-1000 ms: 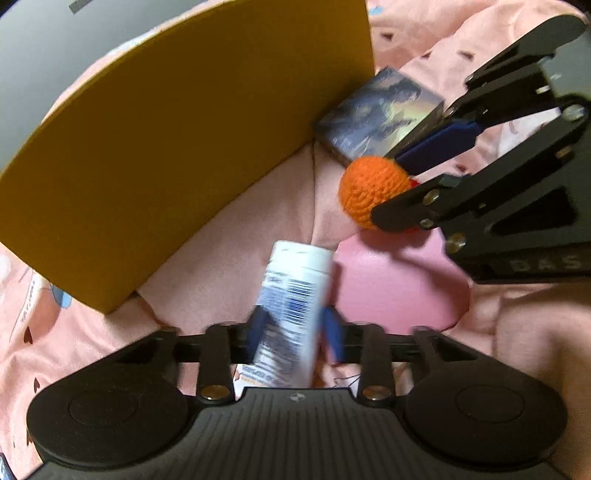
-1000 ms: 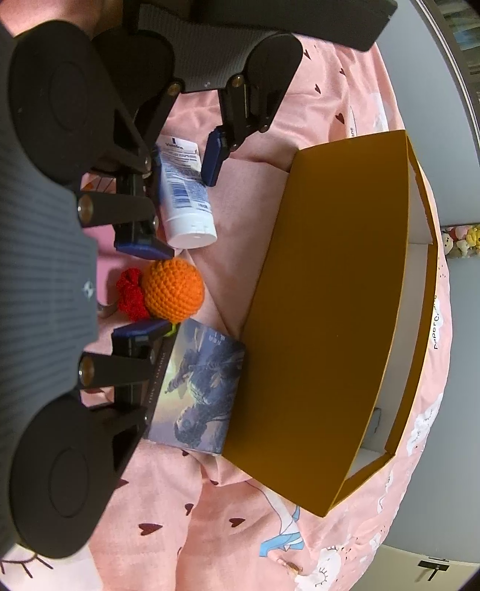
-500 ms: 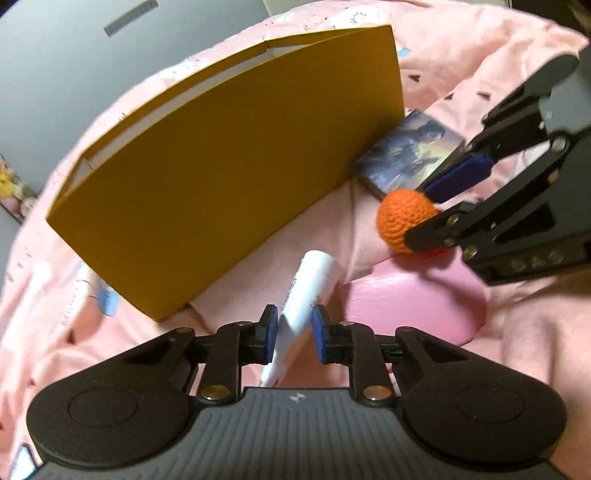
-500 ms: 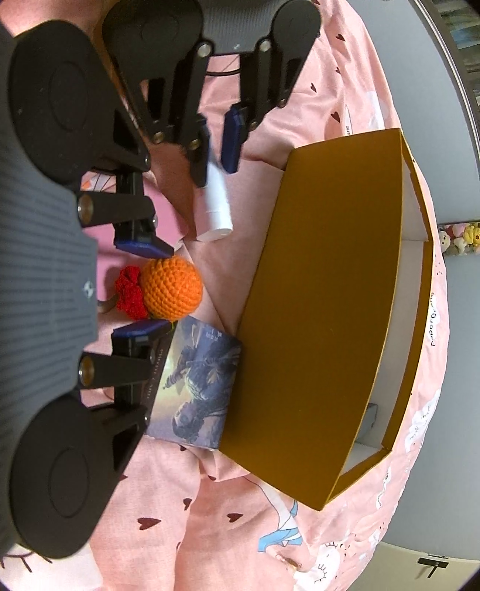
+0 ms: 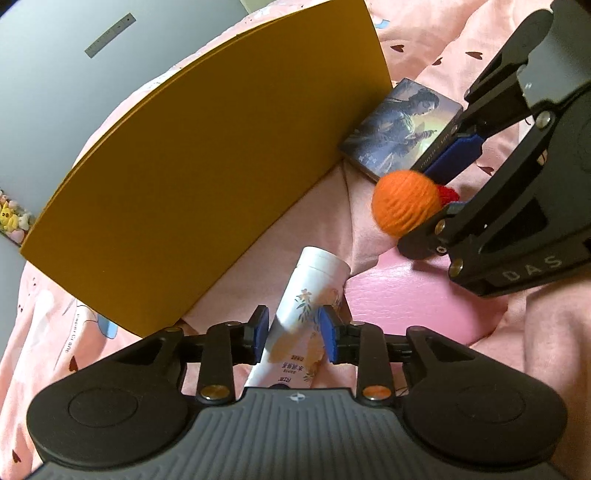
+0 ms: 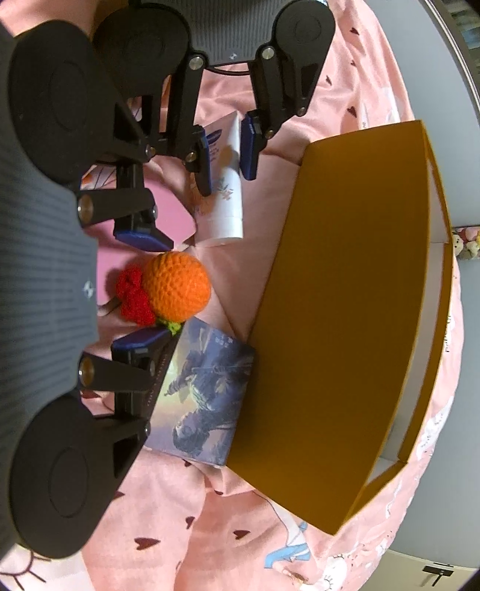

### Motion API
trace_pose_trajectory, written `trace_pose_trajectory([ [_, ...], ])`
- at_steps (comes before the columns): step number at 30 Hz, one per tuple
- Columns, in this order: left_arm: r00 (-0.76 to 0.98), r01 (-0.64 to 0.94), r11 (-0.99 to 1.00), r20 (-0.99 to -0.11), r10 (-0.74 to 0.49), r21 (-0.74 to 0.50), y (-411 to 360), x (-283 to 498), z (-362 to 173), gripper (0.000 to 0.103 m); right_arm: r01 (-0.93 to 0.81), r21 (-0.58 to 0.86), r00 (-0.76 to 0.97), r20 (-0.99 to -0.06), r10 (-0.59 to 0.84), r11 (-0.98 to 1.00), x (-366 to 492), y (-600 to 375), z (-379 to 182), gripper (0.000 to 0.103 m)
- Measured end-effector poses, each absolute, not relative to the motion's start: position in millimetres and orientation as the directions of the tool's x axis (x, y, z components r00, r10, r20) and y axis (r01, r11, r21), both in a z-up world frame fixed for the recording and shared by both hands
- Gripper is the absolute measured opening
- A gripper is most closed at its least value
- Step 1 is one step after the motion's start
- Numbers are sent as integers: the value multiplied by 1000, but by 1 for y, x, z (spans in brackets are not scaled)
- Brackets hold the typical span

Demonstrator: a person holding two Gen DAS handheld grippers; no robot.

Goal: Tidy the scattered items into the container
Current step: 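Grasp the orange crocheted ball with right tool while left tool grasps the white lotion bottle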

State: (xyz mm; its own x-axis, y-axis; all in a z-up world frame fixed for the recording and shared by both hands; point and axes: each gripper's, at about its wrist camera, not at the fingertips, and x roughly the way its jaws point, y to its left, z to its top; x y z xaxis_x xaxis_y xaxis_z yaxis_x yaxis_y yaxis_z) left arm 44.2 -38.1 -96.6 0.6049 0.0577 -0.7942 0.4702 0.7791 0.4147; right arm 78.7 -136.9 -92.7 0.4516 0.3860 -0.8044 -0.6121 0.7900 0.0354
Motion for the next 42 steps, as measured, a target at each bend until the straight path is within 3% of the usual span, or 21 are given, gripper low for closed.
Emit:
trace_pose_trajectory([
  [7,562,520,781,-827,-7,346,-28,50,-88,38,-600,52,438,-814,382,798,84,-136,-97,48],
  [11,527,556,778,-848,-57,293,-19,50,-79,31,-599,50,443,-811,383,800,83,-135,-96,48],
  [22,445,556,820,-882,-152,139,-7,47,-68,26,-598,50,453,-802,389,800,81,-140,-91,48],
  [30,446,509,842,-892,-80,179,-27,74,-110,25,-600,54,447,-805,391,798,82,-139,-93,48],
  [42,475,465,872,-874,-99,154,-36,54,-100,23,-603,70,451,-792,412,795,80,-143,-90,44],
])
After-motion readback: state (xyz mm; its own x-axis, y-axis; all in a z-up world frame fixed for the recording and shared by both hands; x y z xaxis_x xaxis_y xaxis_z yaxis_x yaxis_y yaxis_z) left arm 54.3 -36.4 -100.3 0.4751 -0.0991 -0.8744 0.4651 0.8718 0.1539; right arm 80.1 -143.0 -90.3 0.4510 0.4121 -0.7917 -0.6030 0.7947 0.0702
